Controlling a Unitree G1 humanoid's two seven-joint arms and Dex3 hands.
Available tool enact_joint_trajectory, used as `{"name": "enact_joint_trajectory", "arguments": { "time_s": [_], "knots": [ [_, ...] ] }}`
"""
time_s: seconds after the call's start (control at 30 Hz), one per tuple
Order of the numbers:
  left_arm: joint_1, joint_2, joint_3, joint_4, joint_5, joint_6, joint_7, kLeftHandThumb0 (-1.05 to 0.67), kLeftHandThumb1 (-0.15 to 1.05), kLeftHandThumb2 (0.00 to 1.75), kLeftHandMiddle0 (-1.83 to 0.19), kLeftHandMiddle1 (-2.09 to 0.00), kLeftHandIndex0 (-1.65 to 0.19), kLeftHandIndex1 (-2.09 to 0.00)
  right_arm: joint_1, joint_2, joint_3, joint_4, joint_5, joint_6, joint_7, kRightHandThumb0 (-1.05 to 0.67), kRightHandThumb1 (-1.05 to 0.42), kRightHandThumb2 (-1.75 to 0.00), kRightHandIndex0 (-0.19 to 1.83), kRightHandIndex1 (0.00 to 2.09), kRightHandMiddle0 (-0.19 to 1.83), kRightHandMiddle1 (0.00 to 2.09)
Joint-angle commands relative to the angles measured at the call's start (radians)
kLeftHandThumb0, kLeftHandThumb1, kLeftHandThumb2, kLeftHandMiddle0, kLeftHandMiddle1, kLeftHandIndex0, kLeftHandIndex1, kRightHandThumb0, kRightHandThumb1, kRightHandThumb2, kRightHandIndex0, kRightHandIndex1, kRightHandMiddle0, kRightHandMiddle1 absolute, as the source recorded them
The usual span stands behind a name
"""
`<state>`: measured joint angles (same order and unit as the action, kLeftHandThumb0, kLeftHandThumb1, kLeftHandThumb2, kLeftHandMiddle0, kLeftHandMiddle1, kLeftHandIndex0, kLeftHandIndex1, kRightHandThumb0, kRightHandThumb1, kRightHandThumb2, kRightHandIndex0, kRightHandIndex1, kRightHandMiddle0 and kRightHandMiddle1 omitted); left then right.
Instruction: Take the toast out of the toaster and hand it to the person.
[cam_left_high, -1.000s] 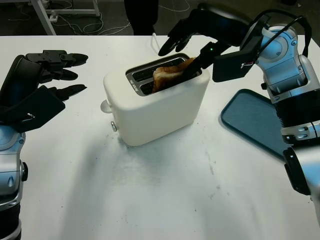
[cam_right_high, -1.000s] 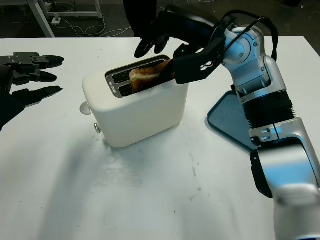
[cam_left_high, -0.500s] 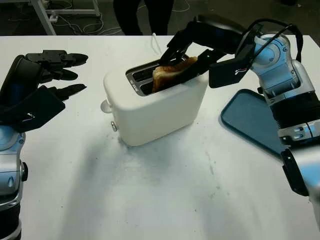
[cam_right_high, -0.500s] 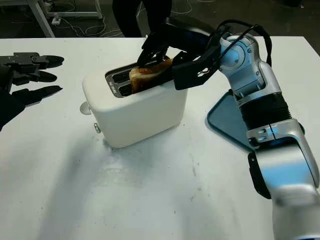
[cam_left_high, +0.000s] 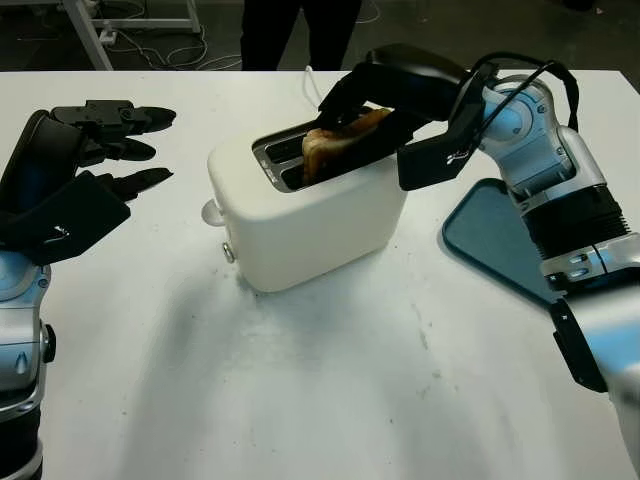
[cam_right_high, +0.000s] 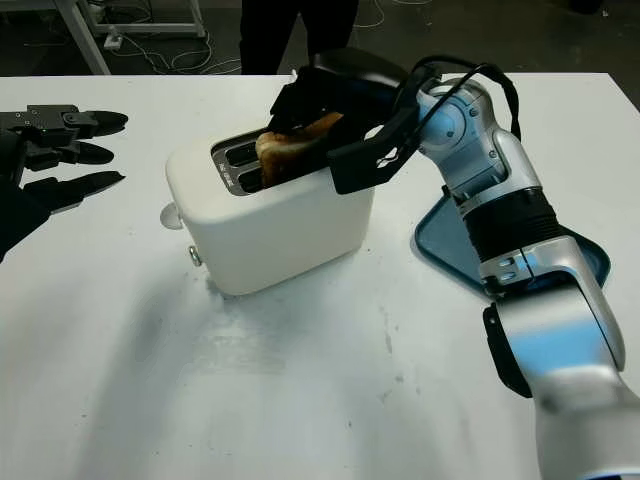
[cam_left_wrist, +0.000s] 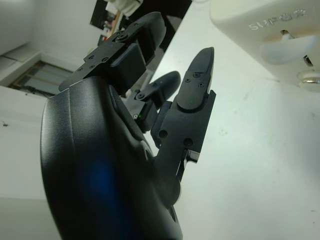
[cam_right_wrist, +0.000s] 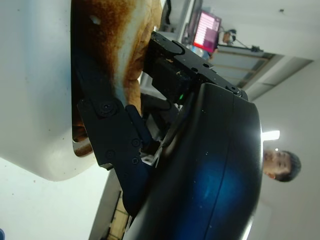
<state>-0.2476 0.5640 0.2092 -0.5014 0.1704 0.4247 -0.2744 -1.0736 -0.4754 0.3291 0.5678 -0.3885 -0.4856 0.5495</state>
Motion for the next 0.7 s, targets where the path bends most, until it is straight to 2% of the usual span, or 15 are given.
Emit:
{"name": "enact_joint_trajectory", "arguments": {
  "time_s": [0.0,0.27,0.37,0.43,0.57,0.6,0.67],
  "knots": [
    [0.008,0.001,0.002,-0.004,0.009,0.001,0.006,-0.22,0.86,0.0,-0.66,-0.57,-0.84,0.0,0.003,-0.003,0.014,0.003,-0.018,-0.009,0.016,-0.21,-0.69,-0.02,0.77,1.11,1.08,0.06],
    [0.011,-0.004,0.002,-0.005,0.009,-0.002,0.011,-0.19,0.86,0.0,-0.67,-0.59,-0.85,-0.01,0.011,-0.001,0.014,0.002,-0.005,0.008,0.049,-0.09,-0.72,0.0,0.89,1.19,1.25,0.21],
    [0.015,-0.001,0.002,-0.006,0.012,0.001,0.009,-0.2,0.86,0.0,-0.66,-0.58,-0.85,0.0,0.011,-0.007,0.015,0.009,-0.019,-0.028,0.025,-0.12,-0.7,0.0,0.99,1.38,0.94,1.12],
    [0.016,-0.003,0.006,-0.006,0.006,0.002,0.007,-0.19,0.86,0.0,-0.65,-0.58,-0.84,0.0,0.01,-0.017,0.022,0.018,-0.058,-0.078,-0.039,-0.22,-0.68,0.0,1.08,1.49,0.92,1.29],
    [0.016,-0.003,0.005,-0.007,0.007,0.003,0.008,-0.19,0.86,0.0,-0.65,-0.58,-0.84,0.0,0.001,-0.043,0.046,0.038,-0.207,-0.172,-0.234,-0.36,-0.72,-0.02,1.16,1.64,0.99,1.07],
    [0.016,-0.004,0.004,-0.006,0.007,-0.001,0.009,-0.19,0.86,0.0,-0.66,-0.58,-0.85,0.0,-0.002,-0.048,0.054,0.038,-0.244,-0.176,-0.271,-0.38,-0.81,-0.03,1.17,1.7,0.92,1.42],
    [0.016,-0.005,0.004,-0.002,0.006,-0.004,0.01,-0.2,0.86,0.0,-0.66,-0.58,-0.85,-0.01,-0.01,-0.055,0.067,0.051,-0.306,-0.194,-0.355,-0.4,-0.88,-0.03,1.21,1.73,0.93,1.66]
  ]
}}
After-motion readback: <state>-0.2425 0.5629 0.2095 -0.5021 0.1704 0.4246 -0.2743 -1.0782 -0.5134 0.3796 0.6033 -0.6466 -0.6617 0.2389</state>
